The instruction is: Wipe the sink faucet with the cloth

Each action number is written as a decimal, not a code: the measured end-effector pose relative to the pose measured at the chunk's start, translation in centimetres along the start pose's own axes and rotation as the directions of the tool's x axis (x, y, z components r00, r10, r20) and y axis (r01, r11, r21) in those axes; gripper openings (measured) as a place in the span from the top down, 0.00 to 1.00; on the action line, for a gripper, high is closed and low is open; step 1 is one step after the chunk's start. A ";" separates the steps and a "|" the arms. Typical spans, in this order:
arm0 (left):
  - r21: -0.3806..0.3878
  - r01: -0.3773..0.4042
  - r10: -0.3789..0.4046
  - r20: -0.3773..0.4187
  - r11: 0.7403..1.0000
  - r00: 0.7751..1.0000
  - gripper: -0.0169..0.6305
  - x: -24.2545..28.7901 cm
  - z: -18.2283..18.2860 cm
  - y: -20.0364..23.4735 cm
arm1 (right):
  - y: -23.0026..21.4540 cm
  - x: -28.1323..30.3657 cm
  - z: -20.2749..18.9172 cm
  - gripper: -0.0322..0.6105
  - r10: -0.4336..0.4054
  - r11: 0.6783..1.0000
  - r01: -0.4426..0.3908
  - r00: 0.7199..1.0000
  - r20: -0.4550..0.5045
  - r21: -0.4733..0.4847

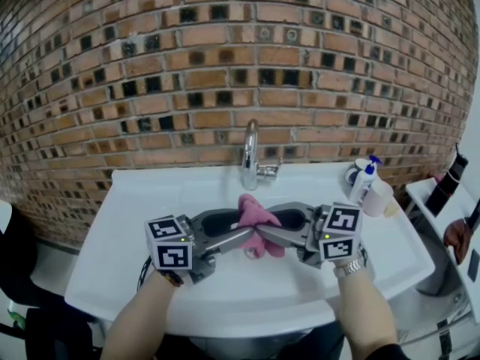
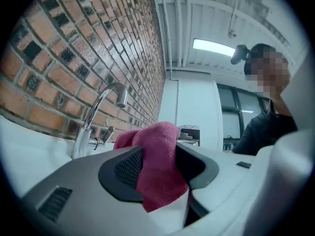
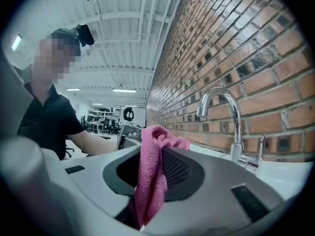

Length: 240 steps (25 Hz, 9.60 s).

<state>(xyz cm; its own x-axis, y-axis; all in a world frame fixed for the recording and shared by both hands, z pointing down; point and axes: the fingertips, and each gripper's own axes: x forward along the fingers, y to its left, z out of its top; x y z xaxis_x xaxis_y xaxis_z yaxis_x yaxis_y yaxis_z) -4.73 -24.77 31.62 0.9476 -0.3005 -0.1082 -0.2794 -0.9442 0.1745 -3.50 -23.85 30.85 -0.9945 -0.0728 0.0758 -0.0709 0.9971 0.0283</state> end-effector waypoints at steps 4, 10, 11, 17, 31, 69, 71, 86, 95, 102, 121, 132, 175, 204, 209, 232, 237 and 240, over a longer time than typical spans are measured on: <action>-0.030 0.016 -0.016 0.013 0.999 1.000 0.65 -0.1 0.1 -0.1 | 0.4 -0.2 0.1 0.80 0.000 0.999 0.000 1.000 -0.014 -0.041; -0.033 0.005 -0.005 0.002 0.999 1.000 0.61 -0.1 -0.1 0.2 | 0.8 -0.1 0.0 0.80 -0.016 0.996 0.012 0.999 -0.047 -0.090; -0.036 0.006 -0.006 -0.002 0.999 1.000 0.61 -0.1 -0.2 0.2 | 0.9 0.0 -0.1 0.80 -0.020 0.995 0.015 0.998 -0.053 -0.098; -0.112 0.077 -0.077 0.008 0.991 0.997 0.61 -0.1 -0.4 -0.5 | 1.5 0.1 0.0 0.79 0.001 0.995 -0.007 0.998 -0.058 -0.104; 0.088 -0.028 0.031 -0.039 0.996 0.999 0.85 -0.2 -0.3 0.0 | -0.9 0.2 -0.6 0.74 -0.111 0.992 0.108 0.992 -0.056 -0.061; 0.519 -0.545 0.540 0.179 0.658 0.822 0.86 -1.4 10.3 5.7 | -6.3 -0.5 -0.1 0.84 -0.509 0.855 0.509 0.860 0.029 -0.103; 0.526 -0.554 0.549 0.185 0.646 0.815 0.86 -1.1 10.8 6.2 | -6.3 -0.3 -0.4 0.84 -0.509 0.854 0.508 0.861 0.021 -0.114; 0.564 -0.564 0.571 0.188 0.603 0.799 0.86 0.3 13.9 8.9 | -6.2 0.0 0.0 0.84 -0.516 0.849 0.515 0.856 0.024 -0.116; 0.567 -0.568 0.574 0.192 0.597 0.796 0.87 1.3 15.2 10.7 | -6.2 -0.1 0.3 0.84 -0.532 0.840 0.531 0.847 0.023 -0.114; 0.556 -0.573 0.575 0.197 0.602 0.794 0.87 1.9 15.8 12.2 | -6.1 0.1 0.4 0.84 -0.528 0.843 0.527 0.849 0.024 -0.109; 0.557 -0.554 0.577 0.156 0.619 0.802 0.87 3.7 14.5 16.4 | -6.3 0.2 0.7 0.84 -0.524 0.846 0.524 0.851 0.022 -0.096; 0.545 -0.537 0.565 0.135 0.644 0.814 0.87 4.1 13.5 18.0 | -6.4 0.3 0.5 0.84 -0.522 0.849 0.521 0.853 0.011 -0.088; 0.471 -0.576 0.648 0.013 0.668 0.762 0.87 1.3 5.0 21.6 | -7.1 0.3 -0.2 0.84 -0.538 0.841 0.534 0.843 -0.023 -0.082; 0.521 -0.527 0.686 -0.167 0.671 0.708 0.87 0.7 -1.1 22.2 | -7.1 0.3 0.0 0.84 -0.537 0.842 0.534 0.844 -0.016 -0.083; 0.539 -0.508 0.689 -0.201 0.671 0.696 0.87 0.7 -2.1 22.4 | -7.2 0.2 0.1 0.84 -0.545 0.836 0.543 0.839 -0.009 -0.077; 0.584 -0.496 0.703 -0.192 0.643 0.684 0.87 0.1 -2.2 18.9 | -9.0 -0.8 -0.9 0.84 -0.597 0.801 0.596 0.802 -0.013 -0.060; 0.574 -0.510 0.699 -0.159 0.640 0.698 0.87 -0.6 -1.5 16.6 | -9.5 -1.0 -1.6 0.84 -0.613 0.789 0.612 0.790 -0.018 -0.055; 0.565 -0.522 0.700 -0.146 0.639 0.700 0.87 -1.3 -1.4 15.5 | -9.7 -1.2 -1.9 0.84 -0.621 0.783 0.619 0.784 -0.021 -0.056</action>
<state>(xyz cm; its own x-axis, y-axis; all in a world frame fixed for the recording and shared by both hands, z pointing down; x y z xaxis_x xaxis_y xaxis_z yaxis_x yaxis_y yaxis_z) -10.04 -38.83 35.79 0.4900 -0.8510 0.1890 -0.7602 -0.5232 -0.3852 -1.45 -33.51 32.39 -0.7336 -0.6767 0.0628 -0.6669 0.7346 0.1252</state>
